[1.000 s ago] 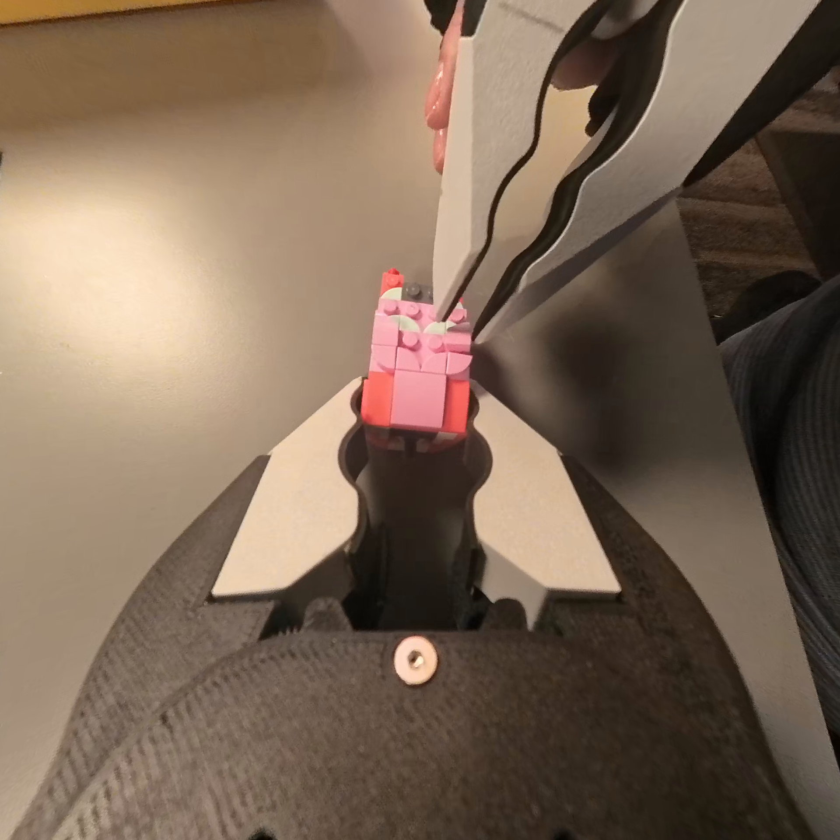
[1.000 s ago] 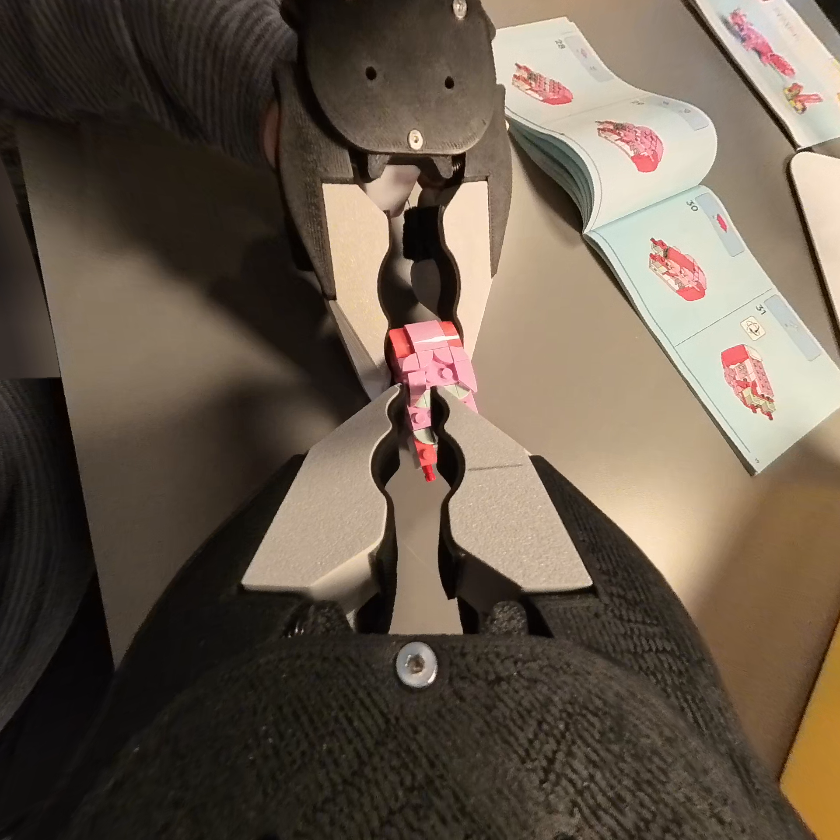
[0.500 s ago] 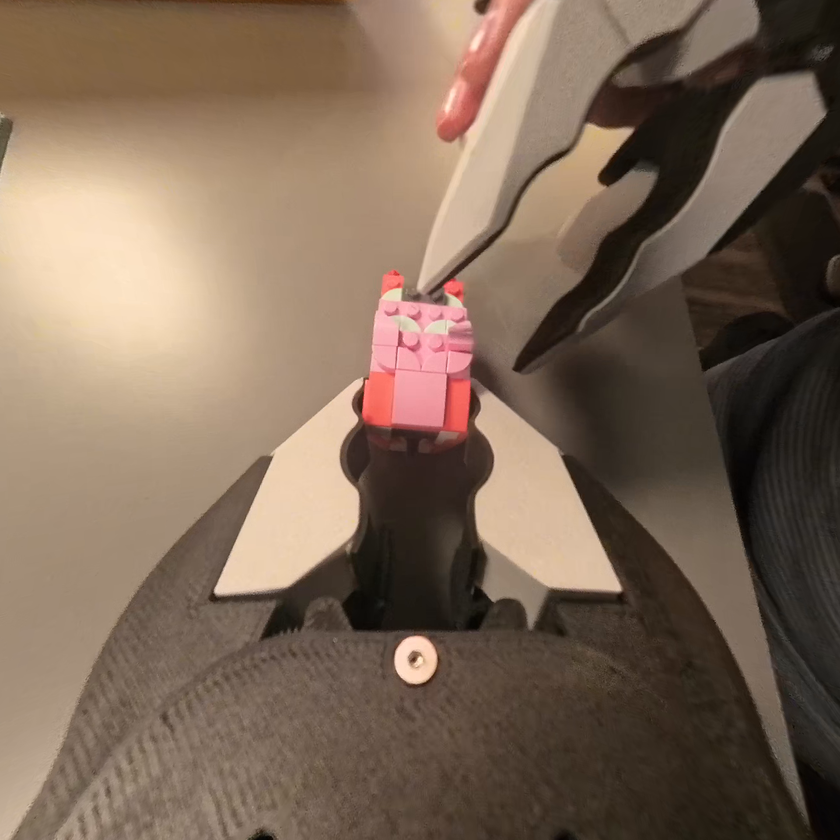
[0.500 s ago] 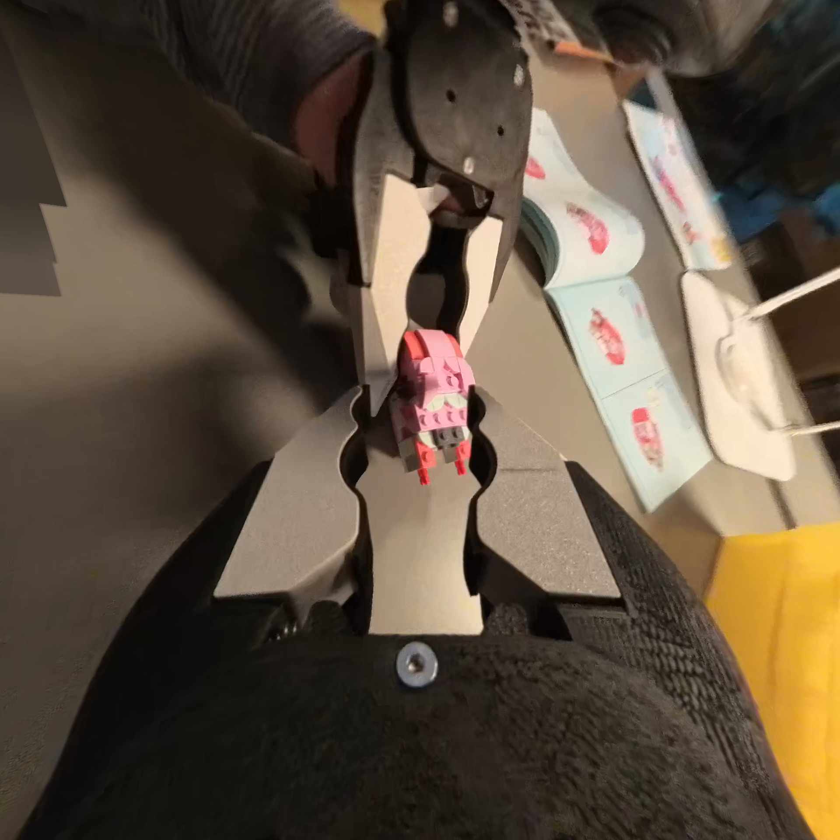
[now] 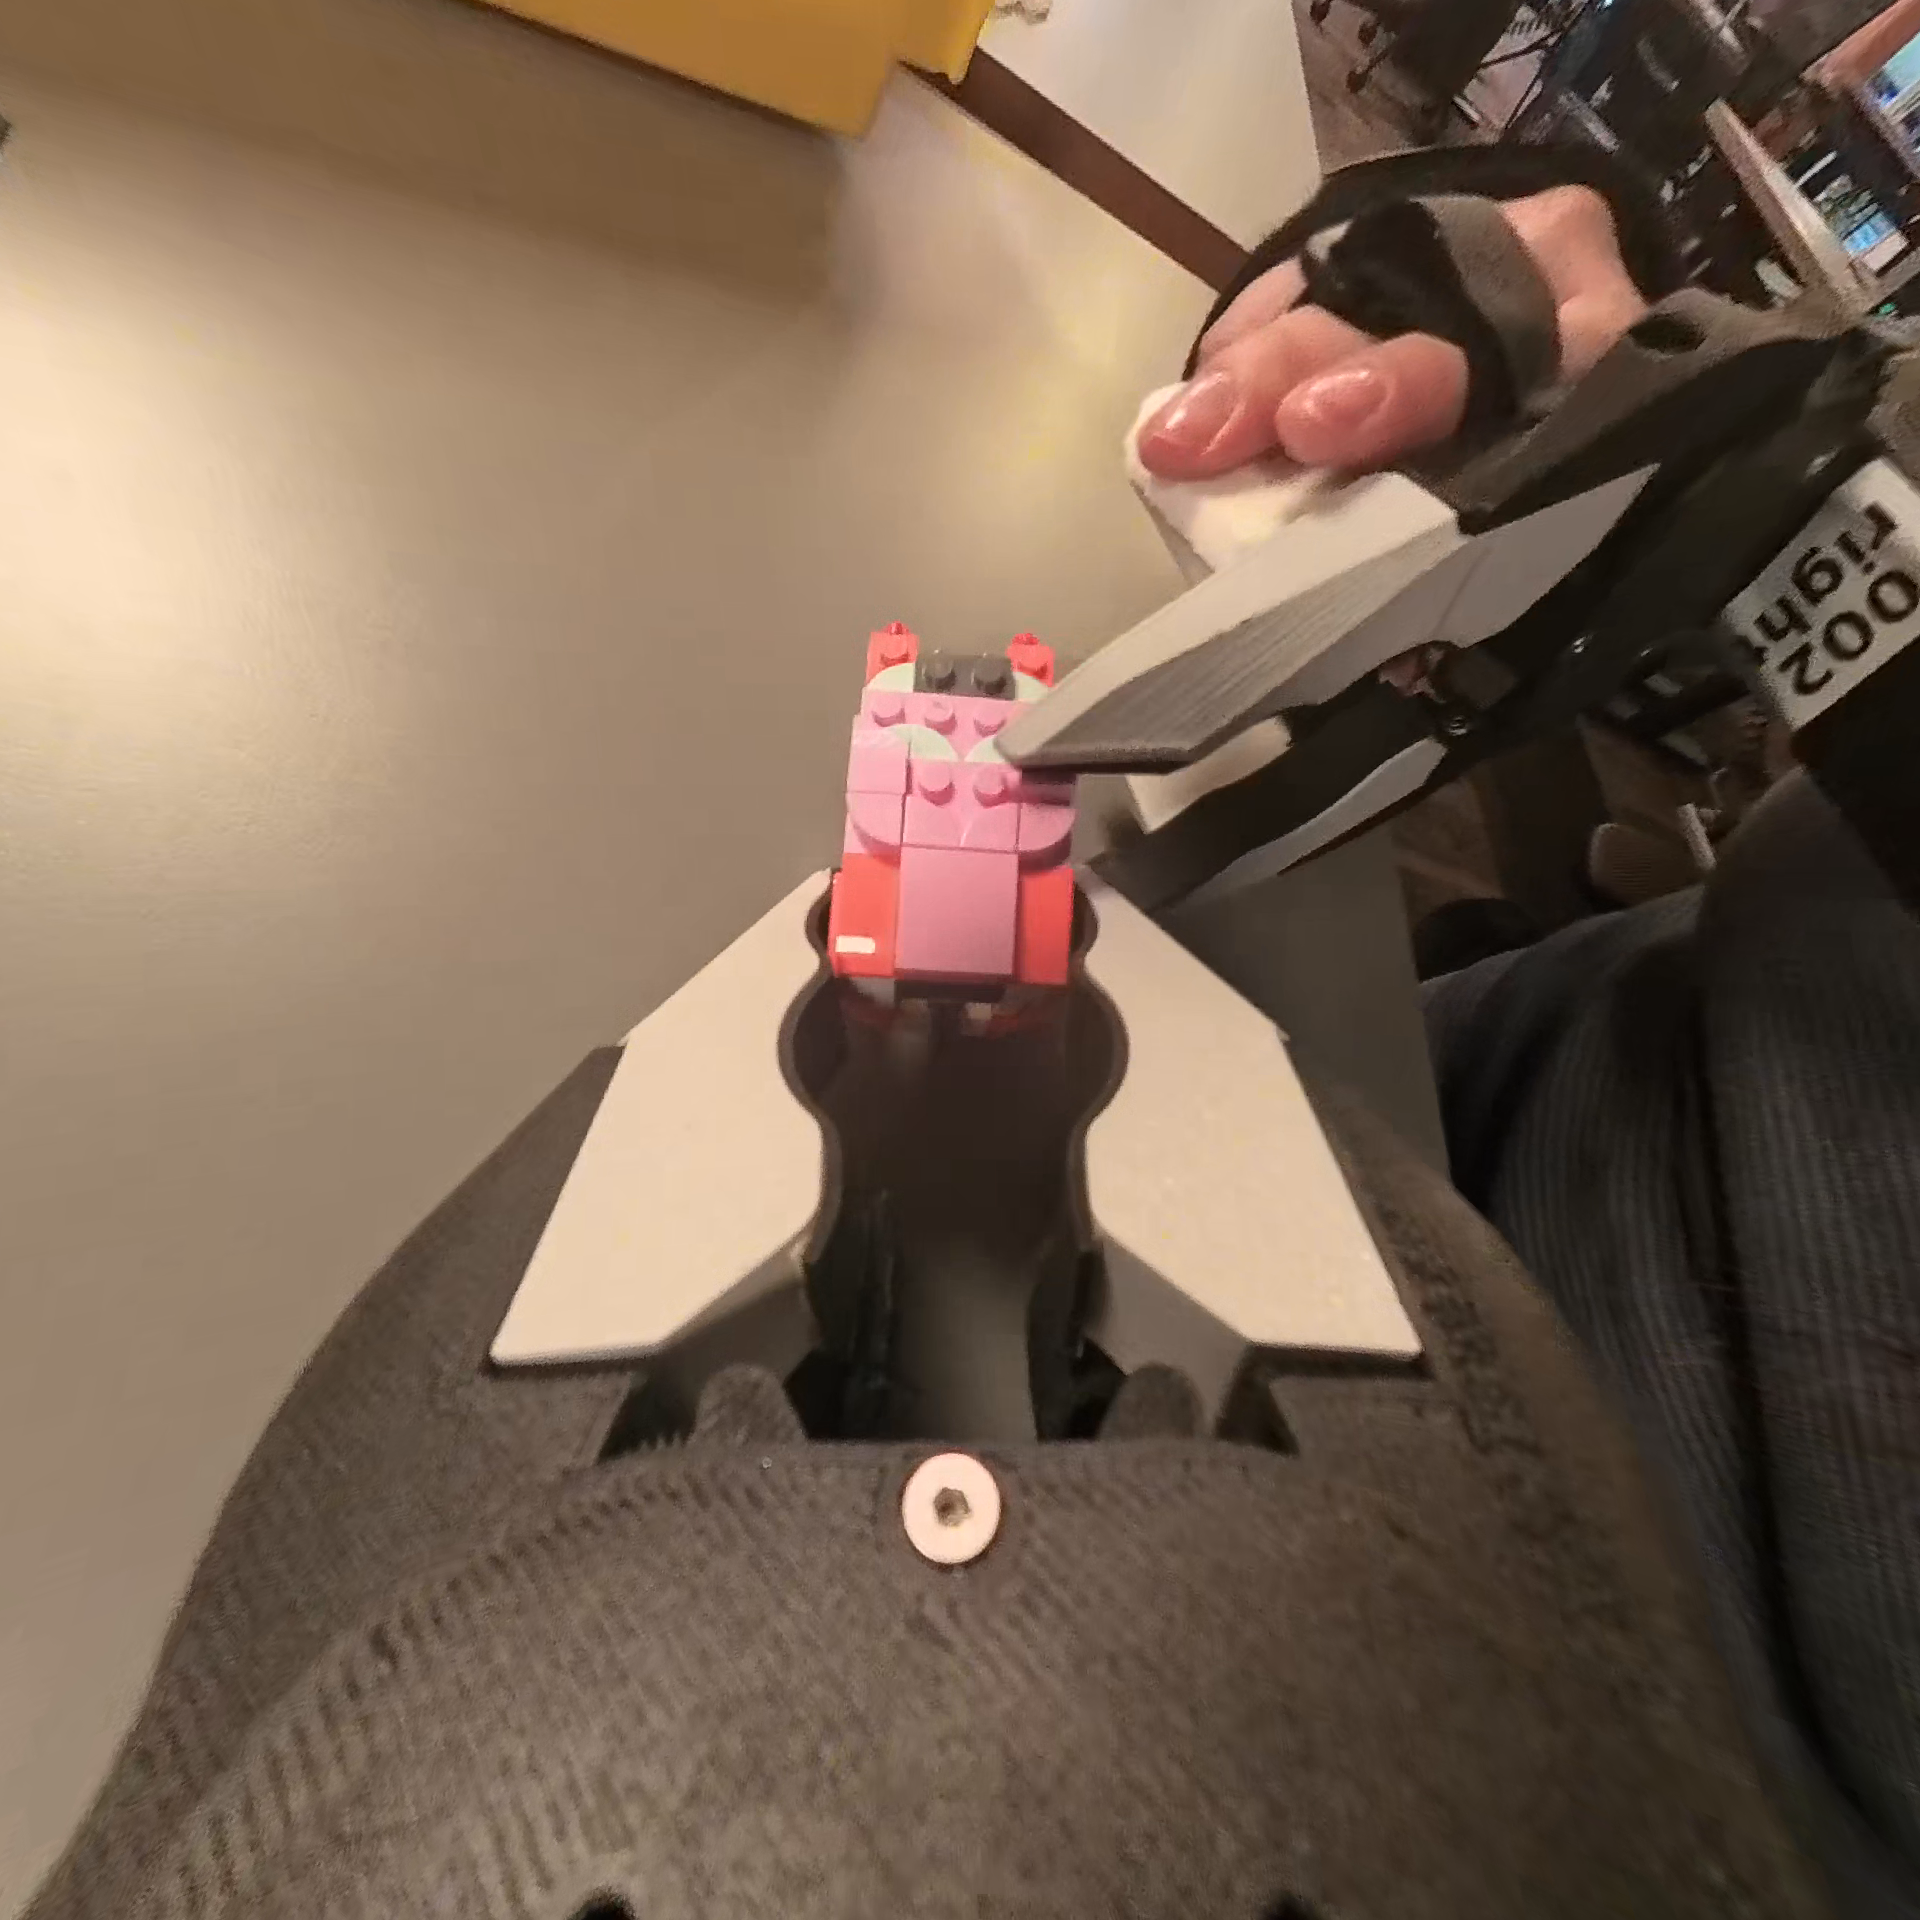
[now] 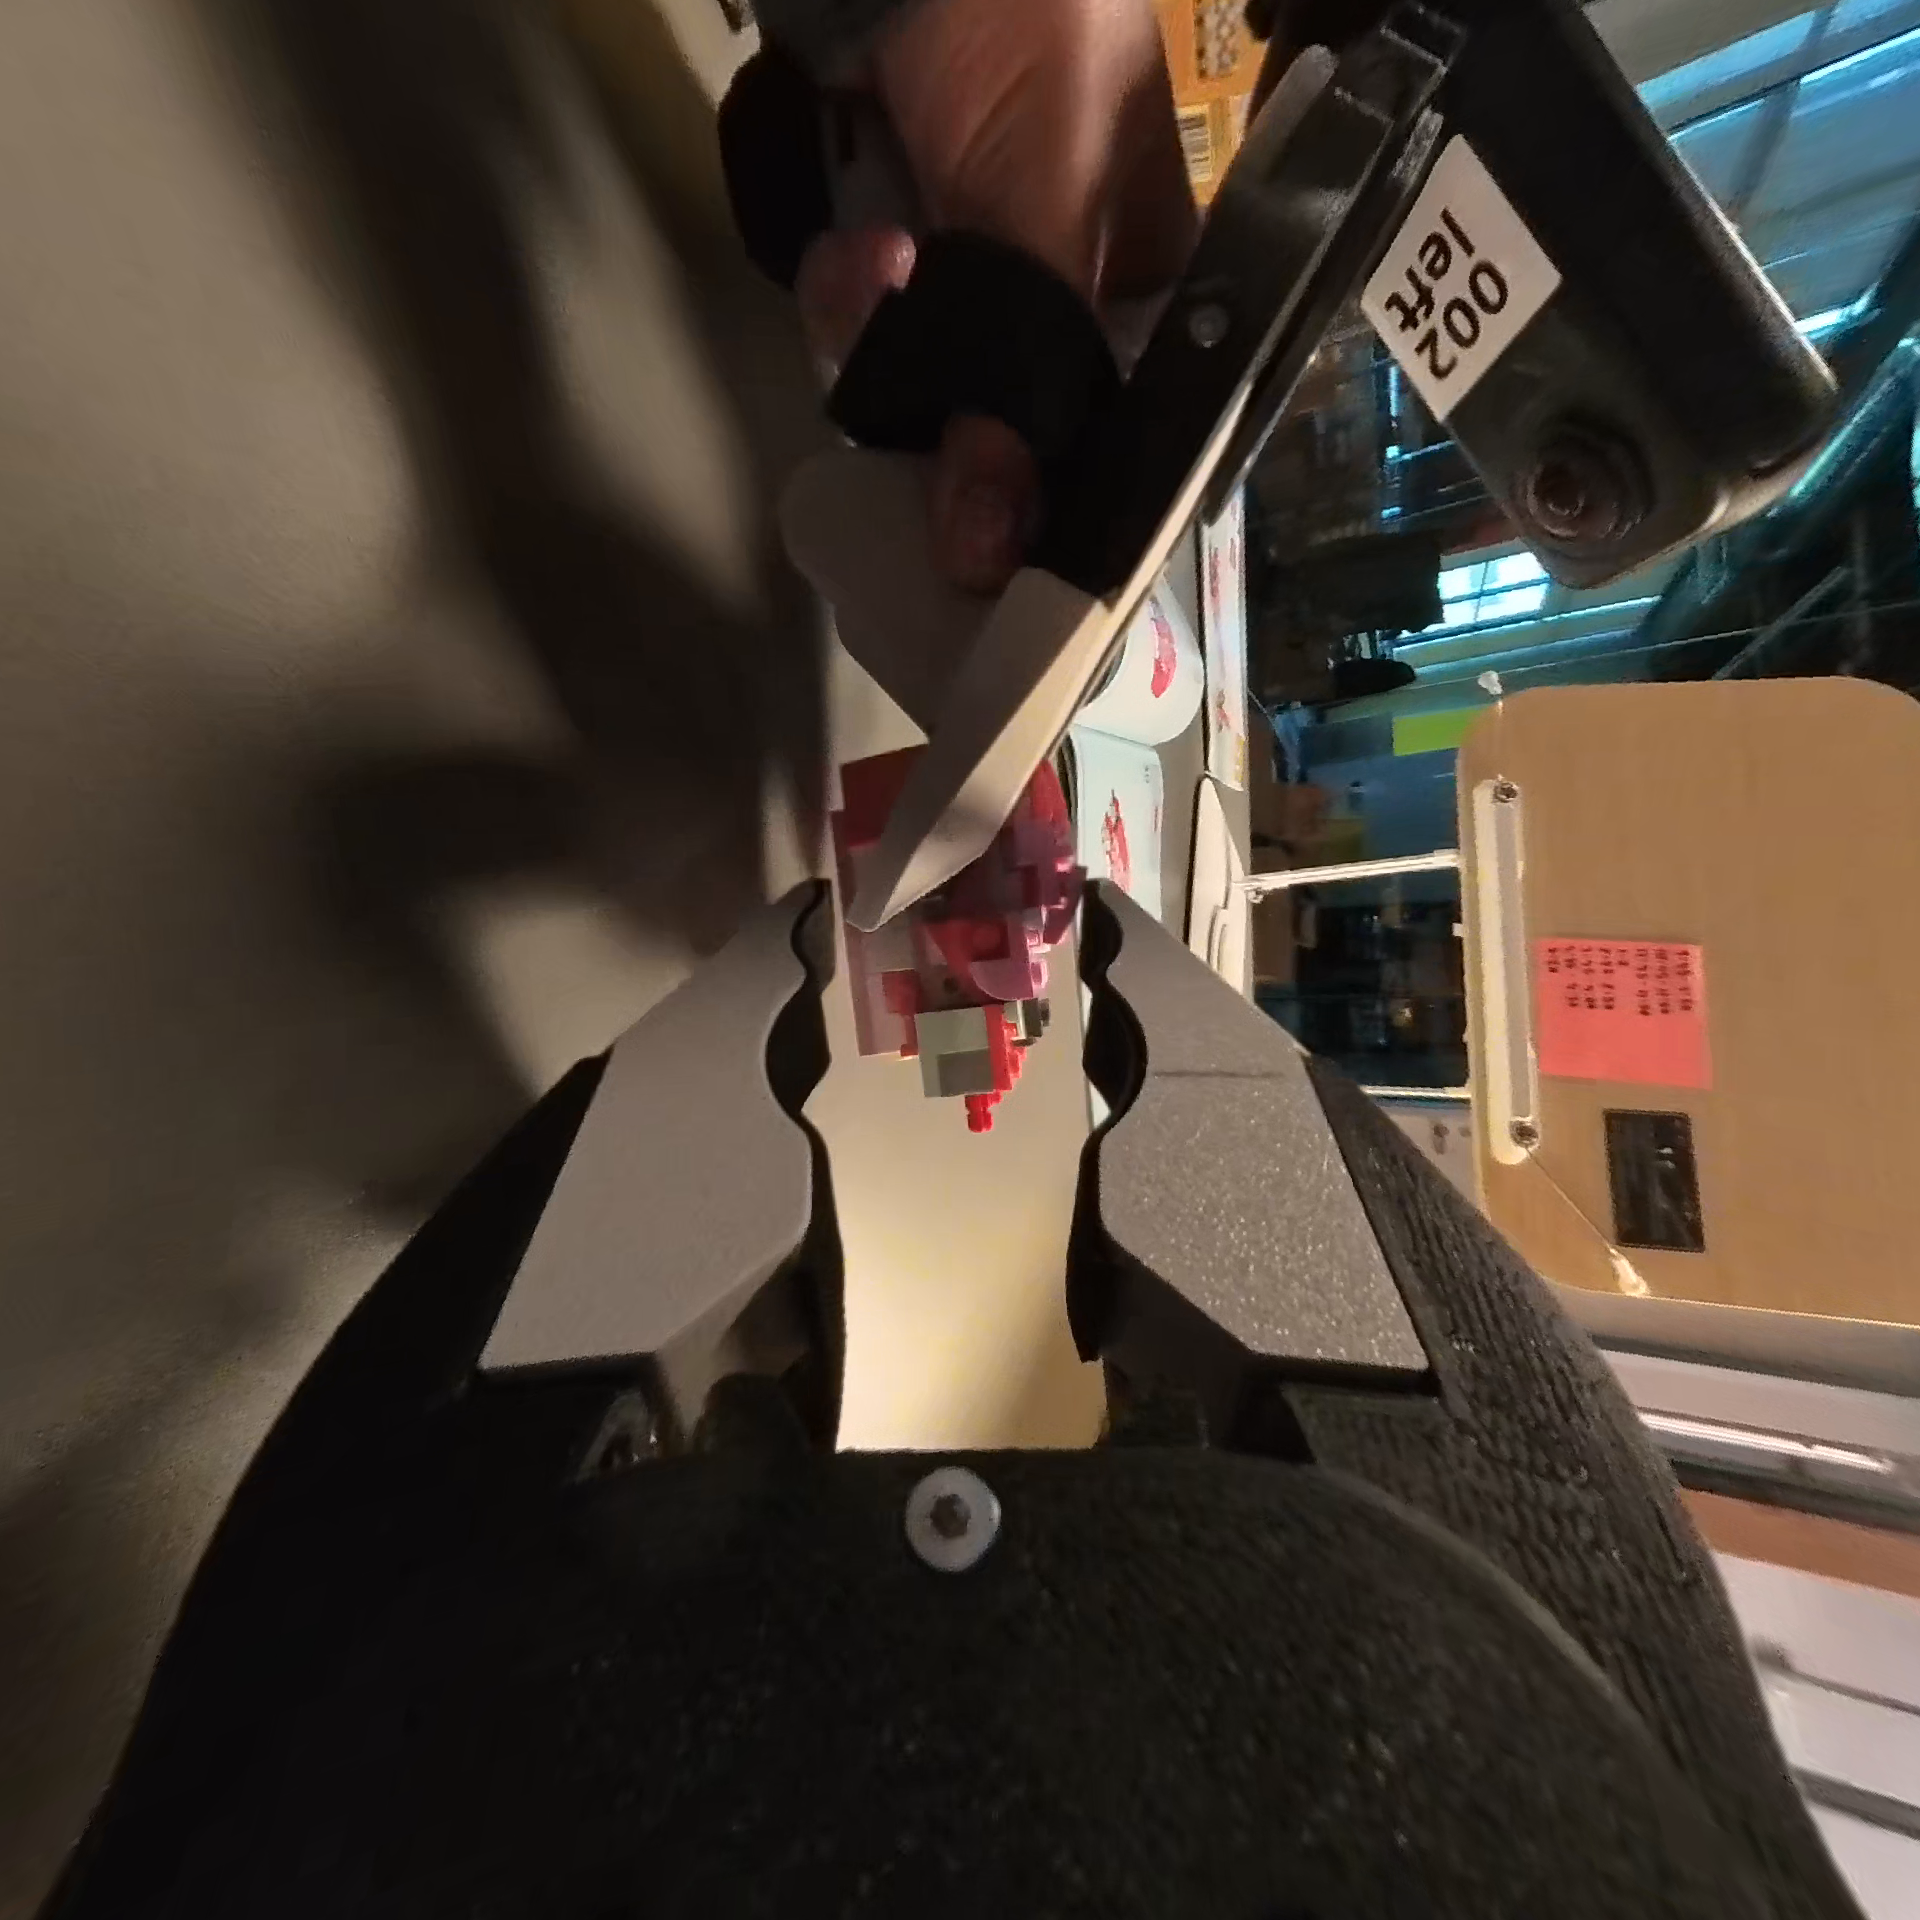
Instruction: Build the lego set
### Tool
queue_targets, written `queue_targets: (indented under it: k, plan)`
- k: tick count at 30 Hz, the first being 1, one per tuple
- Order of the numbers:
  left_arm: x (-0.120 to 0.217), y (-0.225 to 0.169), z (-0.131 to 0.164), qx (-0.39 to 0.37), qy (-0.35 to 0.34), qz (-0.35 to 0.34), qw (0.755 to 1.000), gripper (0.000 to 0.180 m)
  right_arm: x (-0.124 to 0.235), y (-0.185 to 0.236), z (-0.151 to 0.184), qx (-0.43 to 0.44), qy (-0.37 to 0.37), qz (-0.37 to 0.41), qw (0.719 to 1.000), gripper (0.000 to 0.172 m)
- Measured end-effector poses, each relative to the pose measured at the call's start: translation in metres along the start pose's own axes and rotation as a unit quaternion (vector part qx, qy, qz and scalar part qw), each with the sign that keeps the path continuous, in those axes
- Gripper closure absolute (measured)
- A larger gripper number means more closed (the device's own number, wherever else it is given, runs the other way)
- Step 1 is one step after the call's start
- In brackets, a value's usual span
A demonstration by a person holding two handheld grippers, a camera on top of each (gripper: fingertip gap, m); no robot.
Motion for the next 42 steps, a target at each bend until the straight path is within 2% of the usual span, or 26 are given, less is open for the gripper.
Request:
queue_targets:
  k: [7, 10, 18, 22, 26, 29, 34, 36, 38, 40, 41, 42]
  plan:
    - [0.001, -0.002, -0.001, 0.003, 0.002, 0.002, 1.000, 0.141, 0.001, -0.001, -0.001, 0.034, -0.007, 0.001, 0.999, 0.131]
    - [0.005, -0.001, -0.004, 0.020, -0.018, 0.005, 1.000, 0.139, 0.004, -0.003, -0.001, 0.052, -0.010, 0.004, 0.999, 0.144]
    - [0.007, 0.000, -0.004, 0.017, -0.019, 0.008, 1.000, 0.139, 0.001, -0.004, -0.001, 0.023, -0.011, 0.009, 1.000, 0.144]
    - [0.006, 0.002, -0.003, 0.023, -0.030, 0.018, 0.999, 0.139, 0.002, -0.006, 0.000, -0.054, -0.016, -0.008, 0.998, 0.144]
    - [0.004, 0.007, 0.003, 0.003, -0.007, -0.006, 1.000, 0.139, 0.003, -0.006, -0.001, -0.117, -0.022, -0.032, 0.992, 0.128]
    - [0.006, 0.009, 0.004, -0.003, -0.002, -0.013, 1.000, 0.139, 0.003, -0.008, 0.002, -0.151, -0.020, -0.044, 0.987, 0.122]
    - [0.006, 0.009, 0.008, -0.072, 0.041, -0.045, 0.996, 0.138, 0.007, -0.012, 0.009, -0.222, -0.046, -0.074, 0.971, 0.113]
    - [0.006, 0.008, 0.009, -0.102, 0.050, -0.055, 0.992, 0.138, 0.009, -0.019, 0.016, -0.262, -0.076, -0.065, 0.960, 0.111]
    - [0.006, 0.008, 0.009, -0.093, 0.049, -0.053, 0.993, 0.138, 0.009, -0.030, 0.027, -0.308, -0.103, -0.028, 0.945, 0.109]
    - [0.007, 0.009, 0.009, -0.077, 0.049, -0.051, 0.995, 0.138, 0.007, -0.040, 0.040, -0.347, -0.111, 0.002, 0.931, 0.101]
    - [0.008, 0.010, 0.009, -0.073, 0.050, -0.053, 0.995, 0.137, 0.005, -0.045, 0.046, -0.366, -0.114, 0.017, 0.924, 0.096]
    - [0.008, 0.009, 0.009, -0.072, 0.050, -0.052, 0.995, 0.128, 0.004, -0.051, 0.051, -0.383, -0.120, 0.039, 0.915, 0.094]
Point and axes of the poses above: each gripper's, where its closed fingertips meet, x back along the fingers, z out of its underside, y = z × x across the jaws, the point moved 8 cm from there along x, back along the fingers, and after that the axes turned 10 degrees about -x, right-handed, at the moved point
